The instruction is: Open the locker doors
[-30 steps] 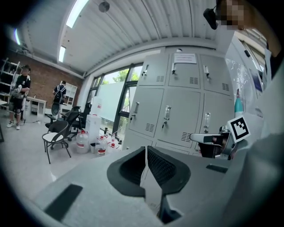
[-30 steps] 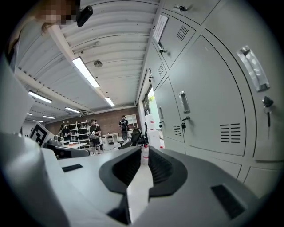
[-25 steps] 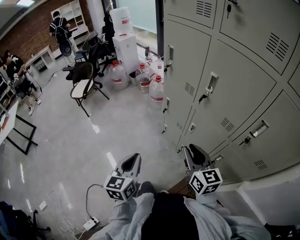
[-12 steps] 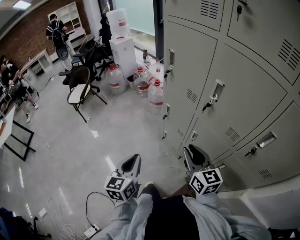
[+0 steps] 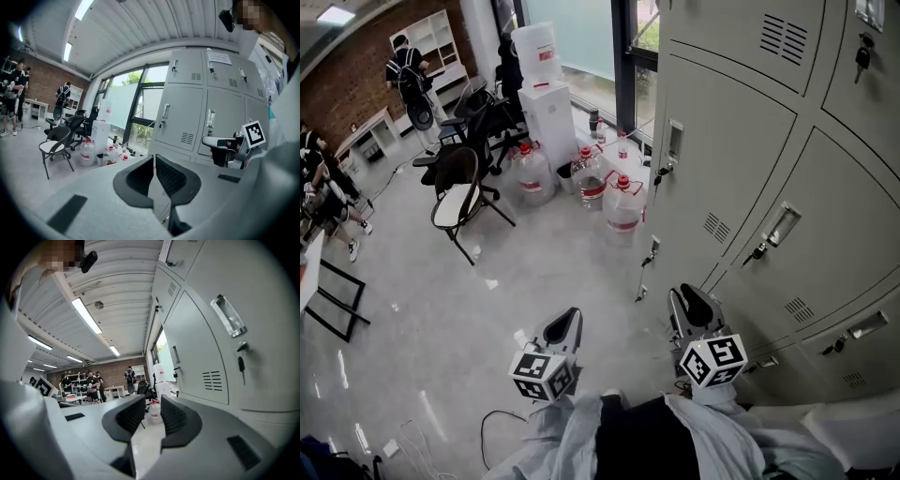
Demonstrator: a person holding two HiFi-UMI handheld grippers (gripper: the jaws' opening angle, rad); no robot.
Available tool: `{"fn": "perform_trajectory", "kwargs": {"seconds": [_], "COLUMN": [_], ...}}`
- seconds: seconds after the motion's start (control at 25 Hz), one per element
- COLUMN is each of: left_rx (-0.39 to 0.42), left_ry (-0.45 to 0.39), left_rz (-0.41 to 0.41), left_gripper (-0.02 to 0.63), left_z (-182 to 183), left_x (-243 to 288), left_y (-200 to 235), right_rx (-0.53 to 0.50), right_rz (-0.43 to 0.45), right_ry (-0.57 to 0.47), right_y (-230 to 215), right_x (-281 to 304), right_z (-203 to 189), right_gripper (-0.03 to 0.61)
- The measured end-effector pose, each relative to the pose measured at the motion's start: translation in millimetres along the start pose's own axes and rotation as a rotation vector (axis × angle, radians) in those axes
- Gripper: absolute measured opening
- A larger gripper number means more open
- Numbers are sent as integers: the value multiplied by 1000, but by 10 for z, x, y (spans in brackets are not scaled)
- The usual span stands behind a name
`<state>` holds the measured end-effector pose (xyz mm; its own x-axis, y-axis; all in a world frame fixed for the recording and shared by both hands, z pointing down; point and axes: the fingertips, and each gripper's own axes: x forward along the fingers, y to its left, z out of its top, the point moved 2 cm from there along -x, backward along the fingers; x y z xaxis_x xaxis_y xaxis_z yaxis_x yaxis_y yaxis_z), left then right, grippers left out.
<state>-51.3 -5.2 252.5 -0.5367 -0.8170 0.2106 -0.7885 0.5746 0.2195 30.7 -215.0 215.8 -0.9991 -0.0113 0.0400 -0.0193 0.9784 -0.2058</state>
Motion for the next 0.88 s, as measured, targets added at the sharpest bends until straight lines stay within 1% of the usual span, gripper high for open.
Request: {"fn": "perform_trajectory", "kwargs": {"seconds": [0.2,0.4,0.6,0.88], "left_rx": [26,44,24,36], "left_ry": [1,11,16,-11], "left_rz": [-51,-91,-107,-105], "left_gripper": [18,18,18,18], "left_z": [154,253,272,362], "left_x": [375,658,880,1357], "left_y": [372,704,882,1277], "right_rx": [5,8,4,-44], "right_rz": [-25,-66,-77,-68], "right_ry": [-23,-39,-18,-74], "right_y": [-40,-91,-142,-305], "right_x": [503,845,1136,1796], "right_z": [-13,-23,-37,116], "right_gripper": [84,83,84,83]}}
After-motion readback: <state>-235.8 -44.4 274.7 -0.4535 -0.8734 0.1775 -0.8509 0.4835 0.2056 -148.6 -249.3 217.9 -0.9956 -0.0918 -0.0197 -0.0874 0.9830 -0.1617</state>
